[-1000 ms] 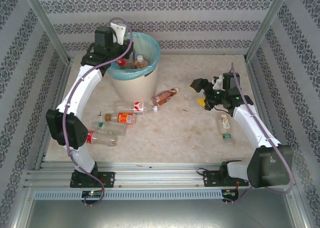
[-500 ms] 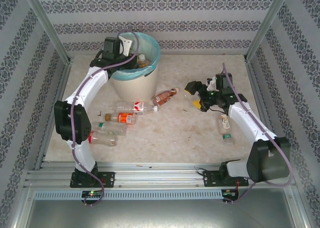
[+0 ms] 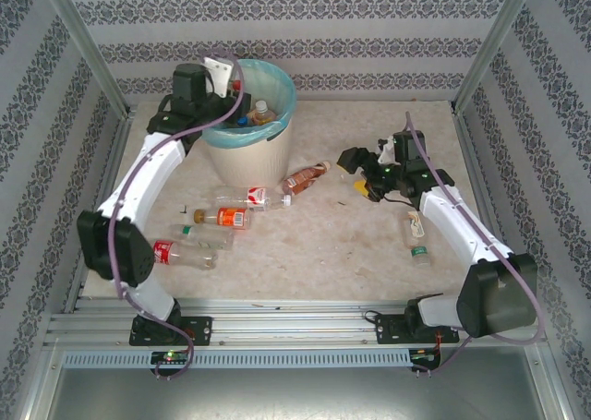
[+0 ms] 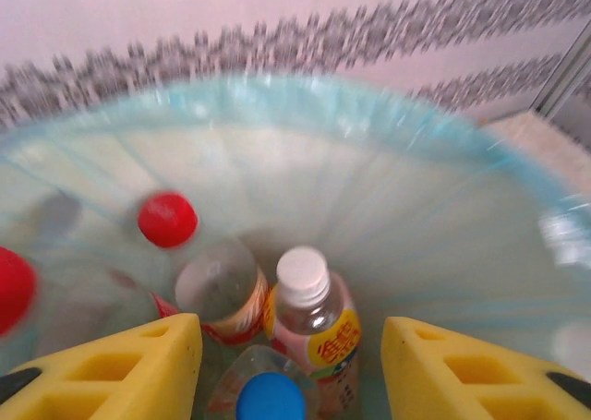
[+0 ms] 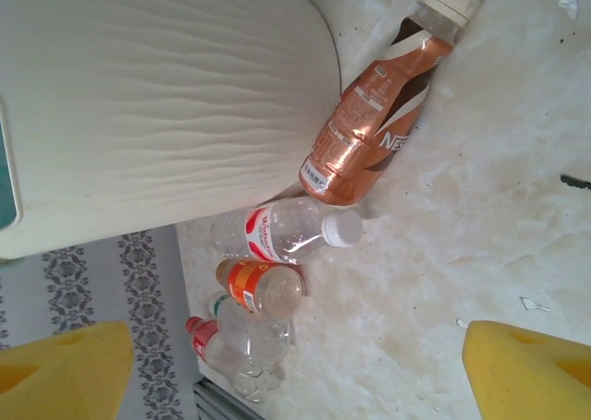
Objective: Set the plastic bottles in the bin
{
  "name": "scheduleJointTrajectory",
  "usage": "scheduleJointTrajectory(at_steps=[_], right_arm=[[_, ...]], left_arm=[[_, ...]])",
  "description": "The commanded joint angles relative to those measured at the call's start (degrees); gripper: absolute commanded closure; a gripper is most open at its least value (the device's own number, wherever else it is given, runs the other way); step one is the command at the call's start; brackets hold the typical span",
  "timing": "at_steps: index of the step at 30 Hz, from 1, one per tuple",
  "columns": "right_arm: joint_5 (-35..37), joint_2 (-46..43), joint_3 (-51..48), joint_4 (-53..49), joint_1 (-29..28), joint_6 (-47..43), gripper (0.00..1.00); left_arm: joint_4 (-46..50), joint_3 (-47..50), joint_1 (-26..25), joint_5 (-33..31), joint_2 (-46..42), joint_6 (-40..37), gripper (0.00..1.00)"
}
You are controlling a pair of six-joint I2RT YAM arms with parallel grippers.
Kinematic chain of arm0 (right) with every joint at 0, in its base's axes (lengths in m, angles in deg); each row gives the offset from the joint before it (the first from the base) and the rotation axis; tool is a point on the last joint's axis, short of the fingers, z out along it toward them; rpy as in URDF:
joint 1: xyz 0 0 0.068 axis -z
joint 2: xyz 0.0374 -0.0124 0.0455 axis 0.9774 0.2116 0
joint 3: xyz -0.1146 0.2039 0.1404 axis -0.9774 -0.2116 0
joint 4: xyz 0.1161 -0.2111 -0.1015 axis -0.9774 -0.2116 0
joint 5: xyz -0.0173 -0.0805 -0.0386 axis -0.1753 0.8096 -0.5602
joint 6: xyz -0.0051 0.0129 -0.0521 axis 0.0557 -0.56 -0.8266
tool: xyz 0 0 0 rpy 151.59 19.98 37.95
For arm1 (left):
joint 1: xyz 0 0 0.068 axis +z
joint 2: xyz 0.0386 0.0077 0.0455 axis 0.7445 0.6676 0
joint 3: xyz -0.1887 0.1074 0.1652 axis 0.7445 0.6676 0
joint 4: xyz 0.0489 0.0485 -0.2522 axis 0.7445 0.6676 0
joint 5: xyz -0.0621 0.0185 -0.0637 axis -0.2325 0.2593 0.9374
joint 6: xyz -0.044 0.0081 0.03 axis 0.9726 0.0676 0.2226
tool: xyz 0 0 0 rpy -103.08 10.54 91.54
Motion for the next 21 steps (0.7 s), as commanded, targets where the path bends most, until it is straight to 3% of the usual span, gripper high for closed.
scheduleJointTrajectory(at_steps=[1,4,7,11,16,21], right_arm=[[6.66,-1.93,1.6,-5.05,-1.54,-5.17,0.08],[8.85,-1.56,3.22,-8.73,-1.61,-8.85,0.08],[15.89,-0.46,6.95,-17.59,-0.59,-14.17,0.06],[10.25,0.04,4.8,-22.97,9.42,-16.38,0.09],[28.37,-3.63,1.86,-28.98,11.03,-22.98,0.08],[40.38,-0.38,0.95,-30.49,11.11,-28.19,0.02]], left_arm=[[-6.32,2.33,-0.21,1.68,-4.5,1.81,0.48],[-6.11,2.34,-0.56,1.79,-5.37,3.54,0.5],[-6.82,2.27,-1.79,2.12,-6.63,4.84,0.52],[-4.49,1.0,-6.79,0.23,-8.92,0.03,0.51],[-8.45,6.73,-14.81,-3.93,-13.24,-6.72,0.48],[-13.54,13.07,-18.33,3.71,-16.39,-4.37,0.46]])
